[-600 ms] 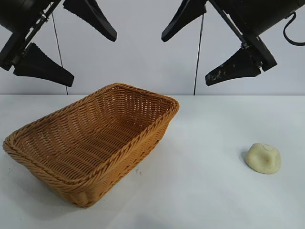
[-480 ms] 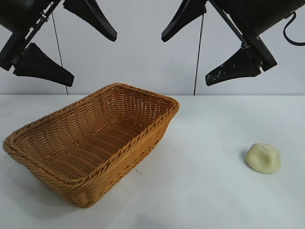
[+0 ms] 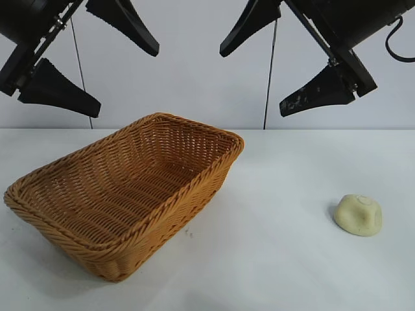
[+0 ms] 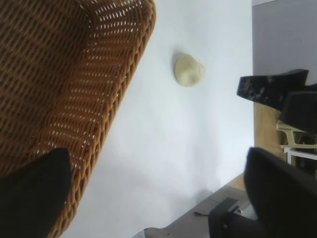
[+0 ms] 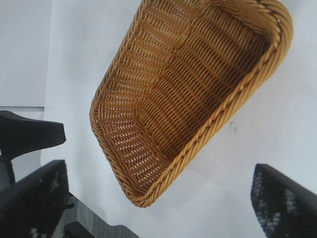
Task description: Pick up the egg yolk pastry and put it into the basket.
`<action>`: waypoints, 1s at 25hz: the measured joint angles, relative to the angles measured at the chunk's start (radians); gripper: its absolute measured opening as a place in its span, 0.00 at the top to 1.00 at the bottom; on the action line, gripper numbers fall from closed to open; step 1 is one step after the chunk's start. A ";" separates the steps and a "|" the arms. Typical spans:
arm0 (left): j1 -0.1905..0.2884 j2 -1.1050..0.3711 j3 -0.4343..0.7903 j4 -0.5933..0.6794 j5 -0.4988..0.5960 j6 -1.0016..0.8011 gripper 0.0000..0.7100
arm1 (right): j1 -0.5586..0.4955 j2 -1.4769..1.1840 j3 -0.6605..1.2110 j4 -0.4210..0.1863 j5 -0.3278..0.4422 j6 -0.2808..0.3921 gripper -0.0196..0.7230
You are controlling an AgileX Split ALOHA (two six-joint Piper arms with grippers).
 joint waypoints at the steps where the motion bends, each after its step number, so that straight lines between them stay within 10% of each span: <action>1: 0.000 0.000 0.000 0.000 0.000 0.000 0.02 | 0.000 0.000 0.000 0.000 0.000 0.000 0.04; 25: -0.001 -0.105 0.017 0.165 0.022 -0.182 0.02 | 0.000 0.000 0.000 -0.002 -0.001 0.000 0.04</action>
